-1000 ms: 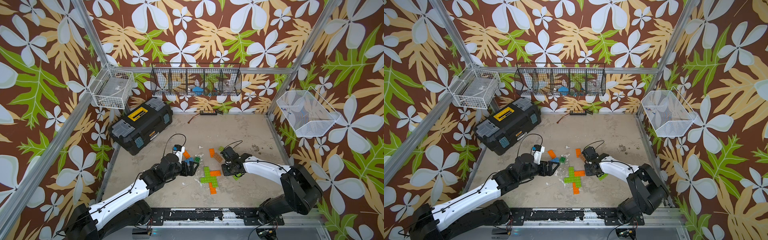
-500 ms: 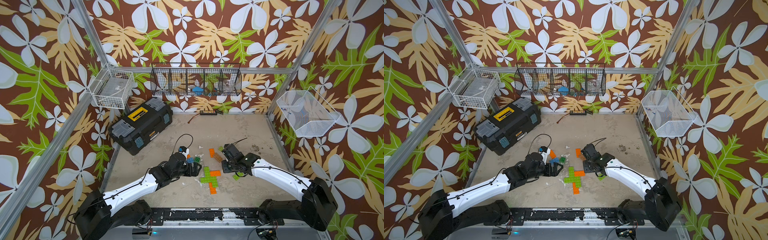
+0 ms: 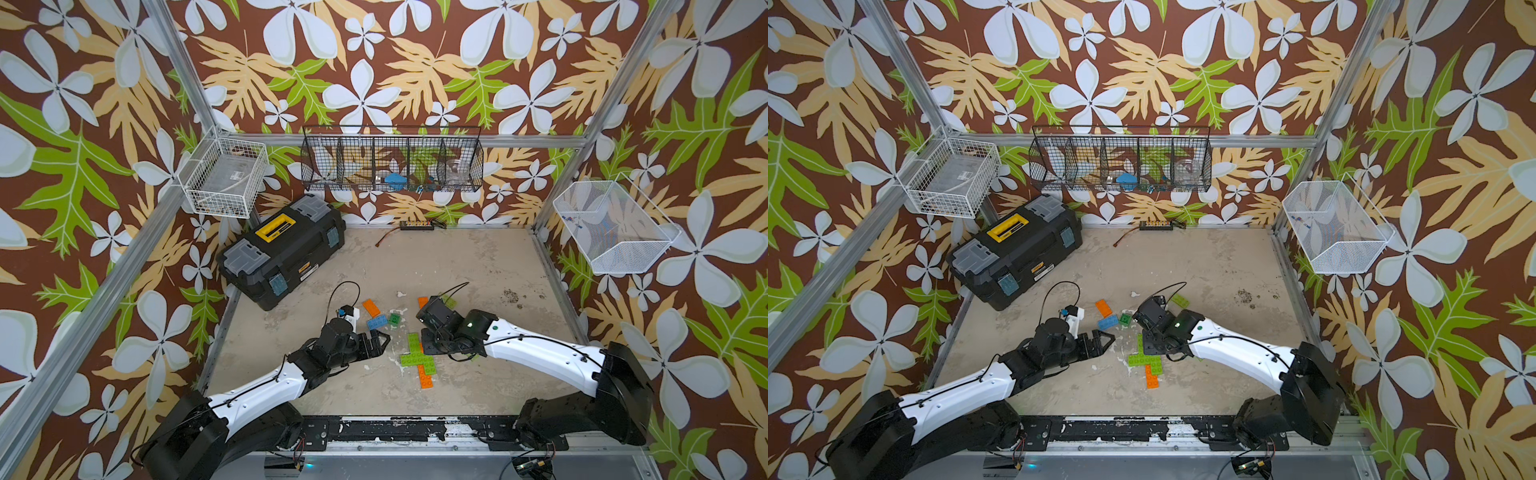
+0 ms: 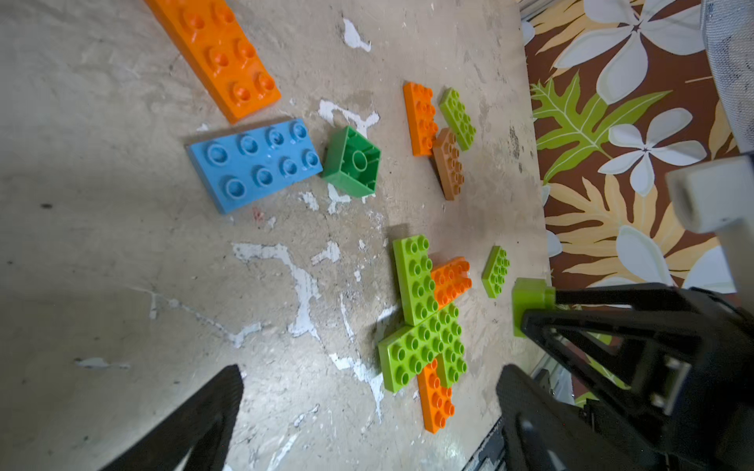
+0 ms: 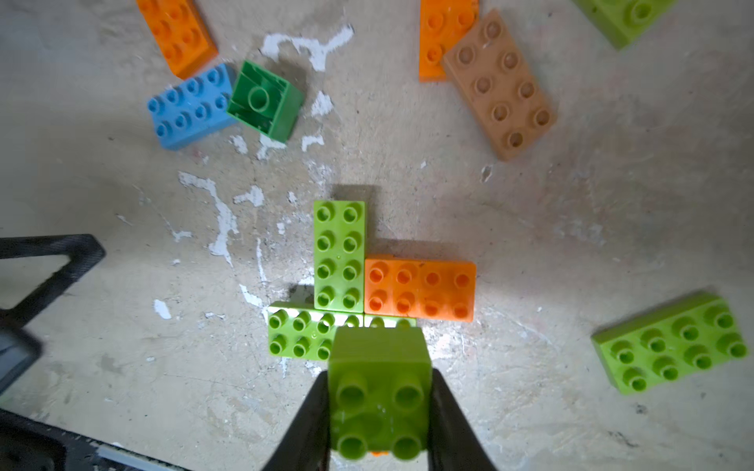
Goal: Assemble a small pinwheel with lego
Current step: Assemble the lego brick with the lego brick.
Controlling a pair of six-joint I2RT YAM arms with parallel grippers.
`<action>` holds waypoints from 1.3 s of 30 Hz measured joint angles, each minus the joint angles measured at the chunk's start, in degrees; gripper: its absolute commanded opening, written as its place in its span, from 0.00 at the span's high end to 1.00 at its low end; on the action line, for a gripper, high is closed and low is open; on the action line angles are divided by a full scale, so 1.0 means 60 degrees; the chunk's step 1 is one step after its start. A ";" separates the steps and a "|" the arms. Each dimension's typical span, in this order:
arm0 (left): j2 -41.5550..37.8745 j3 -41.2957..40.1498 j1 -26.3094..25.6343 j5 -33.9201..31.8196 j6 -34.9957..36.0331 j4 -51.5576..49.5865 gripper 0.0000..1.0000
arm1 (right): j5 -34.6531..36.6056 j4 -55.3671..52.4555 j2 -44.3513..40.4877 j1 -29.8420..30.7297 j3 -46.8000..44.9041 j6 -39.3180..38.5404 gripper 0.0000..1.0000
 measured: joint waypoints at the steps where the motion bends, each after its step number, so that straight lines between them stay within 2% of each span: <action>1: -0.0051 0.0051 0.0022 0.0084 0.0004 0.0033 0.01 | 0.0026 -0.0076 0.0182 0.0095 0.0080 0.0135 1.00; 17: -0.0408 0.0204 0.0117 0.0433 0.0189 0.0073 0.02 | 0.0026 -0.0280 0.1876 0.0397 0.0630 0.0576 1.00; 39: -0.0415 0.0171 0.0175 0.0681 0.0397 0.0051 0.02 | 0.0175 -0.0018 0.2397 0.0433 0.0703 0.0605 1.00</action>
